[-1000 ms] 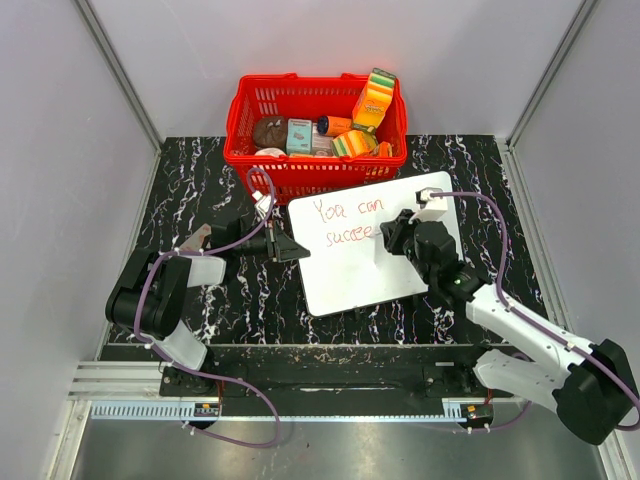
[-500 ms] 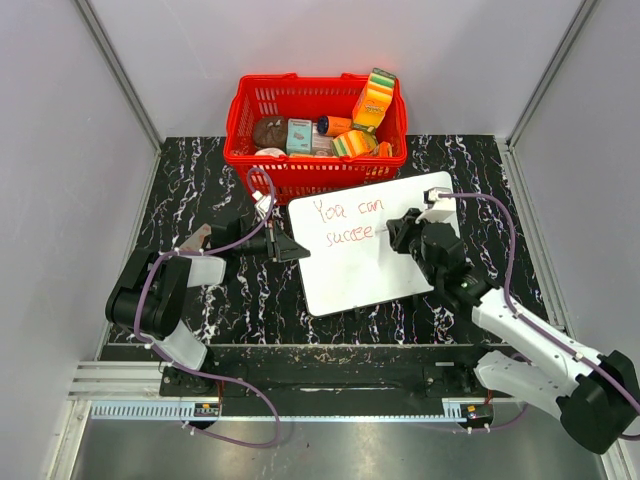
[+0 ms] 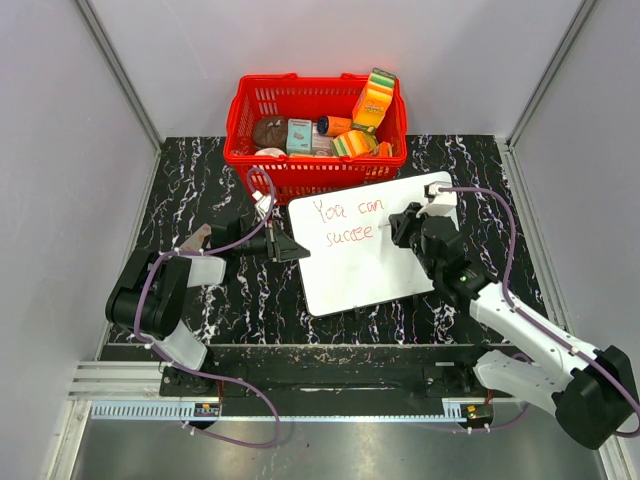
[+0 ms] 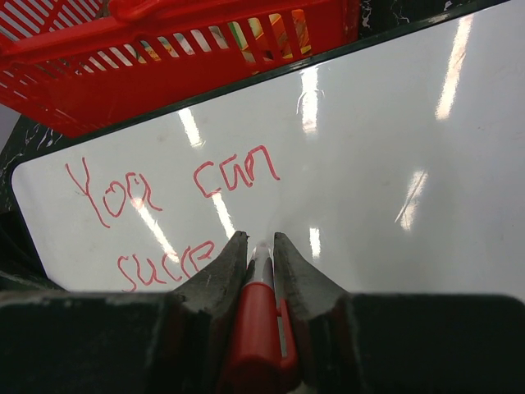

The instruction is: Write a sentence on the whiteboard

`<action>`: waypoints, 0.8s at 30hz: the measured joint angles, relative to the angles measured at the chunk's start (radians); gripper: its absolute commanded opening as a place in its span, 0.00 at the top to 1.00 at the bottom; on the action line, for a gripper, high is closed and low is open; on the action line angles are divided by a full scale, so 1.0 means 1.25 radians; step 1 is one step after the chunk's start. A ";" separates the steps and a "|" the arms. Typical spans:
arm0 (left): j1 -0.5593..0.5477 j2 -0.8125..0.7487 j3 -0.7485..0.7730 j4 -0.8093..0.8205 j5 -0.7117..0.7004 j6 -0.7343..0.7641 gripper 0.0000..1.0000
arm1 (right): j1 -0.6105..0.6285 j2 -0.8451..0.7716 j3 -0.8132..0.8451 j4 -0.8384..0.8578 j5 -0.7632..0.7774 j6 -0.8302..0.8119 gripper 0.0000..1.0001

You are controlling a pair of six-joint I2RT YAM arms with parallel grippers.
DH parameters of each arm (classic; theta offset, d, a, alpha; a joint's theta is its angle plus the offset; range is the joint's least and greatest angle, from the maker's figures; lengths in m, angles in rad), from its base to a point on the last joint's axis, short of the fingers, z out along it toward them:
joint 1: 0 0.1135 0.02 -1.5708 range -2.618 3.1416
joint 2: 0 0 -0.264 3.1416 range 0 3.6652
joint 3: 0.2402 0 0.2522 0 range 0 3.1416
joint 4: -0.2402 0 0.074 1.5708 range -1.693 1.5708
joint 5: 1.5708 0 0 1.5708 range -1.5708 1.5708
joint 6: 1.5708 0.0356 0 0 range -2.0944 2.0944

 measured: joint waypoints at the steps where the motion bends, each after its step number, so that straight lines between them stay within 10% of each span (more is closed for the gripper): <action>1: 0.000 0.000 0.000 0.000 0.000 0.000 1.00 | 0.000 0.004 0.003 0.001 0.000 -0.001 1.00; 24: 0.000 0.000 0.000 0.000 0.000 0.000 1.00 | -0.005 0.028 0.008 0.016 -0.048 -0.002 1.00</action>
